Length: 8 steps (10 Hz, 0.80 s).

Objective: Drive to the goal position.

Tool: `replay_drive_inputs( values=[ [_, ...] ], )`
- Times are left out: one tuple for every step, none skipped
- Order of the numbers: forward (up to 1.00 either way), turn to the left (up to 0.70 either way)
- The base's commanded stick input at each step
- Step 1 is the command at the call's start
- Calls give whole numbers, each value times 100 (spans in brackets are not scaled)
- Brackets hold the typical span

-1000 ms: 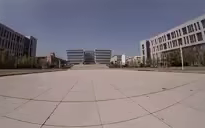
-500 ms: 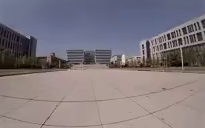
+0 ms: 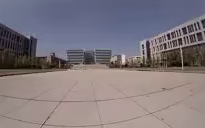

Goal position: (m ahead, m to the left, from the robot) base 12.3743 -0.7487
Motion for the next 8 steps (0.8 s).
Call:
replay_drive_inputs(
  values=[
    [4,0],
    [4,0],
    [4,0],
    [4,0],
    [4,0],
    [4,0],
    [4,0],
    [4,0]
  ],
)
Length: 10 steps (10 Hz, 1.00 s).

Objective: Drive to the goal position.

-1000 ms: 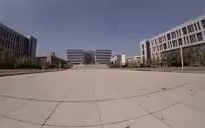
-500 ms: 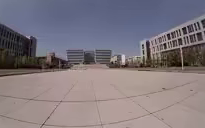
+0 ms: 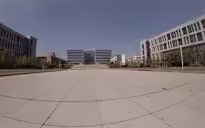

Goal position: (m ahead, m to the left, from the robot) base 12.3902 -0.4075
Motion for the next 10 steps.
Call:
replay_drive_inputs(
  values=[
    [4,0],
    [4,0],
    [4,0],
    [4,0],
    [4,0],
    [4,0],
    [4,0],
    [4,0],
    [4,0],
    [4,0]
  ],
)
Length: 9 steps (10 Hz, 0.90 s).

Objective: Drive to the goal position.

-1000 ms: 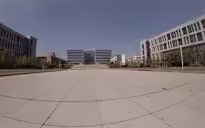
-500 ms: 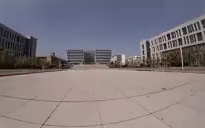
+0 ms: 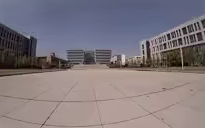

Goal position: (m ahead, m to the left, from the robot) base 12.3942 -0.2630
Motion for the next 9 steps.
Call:
replay_drive_inputs(
  values=[
    [4,0],
    [4,0],
    [4,0],
    [4,0],
    [4,0],
    [4,0],
    [4,0],
    [4,0],
    [4,0]
  ],
)
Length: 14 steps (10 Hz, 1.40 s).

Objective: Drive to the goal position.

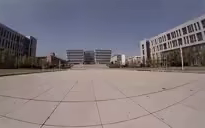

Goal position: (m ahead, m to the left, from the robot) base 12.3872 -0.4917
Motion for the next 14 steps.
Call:
replay_drive_inputs(
  values=[
    [4,0],
    [4,0],
    [4,0],
    [4,0],
    [4,0],
    [4,0],
    [4,0],
    [4,0],
    [4,0],
    [4,0],
    [4,0],
    [4,0],
    [4,0],
    [4,0]
  ],
)
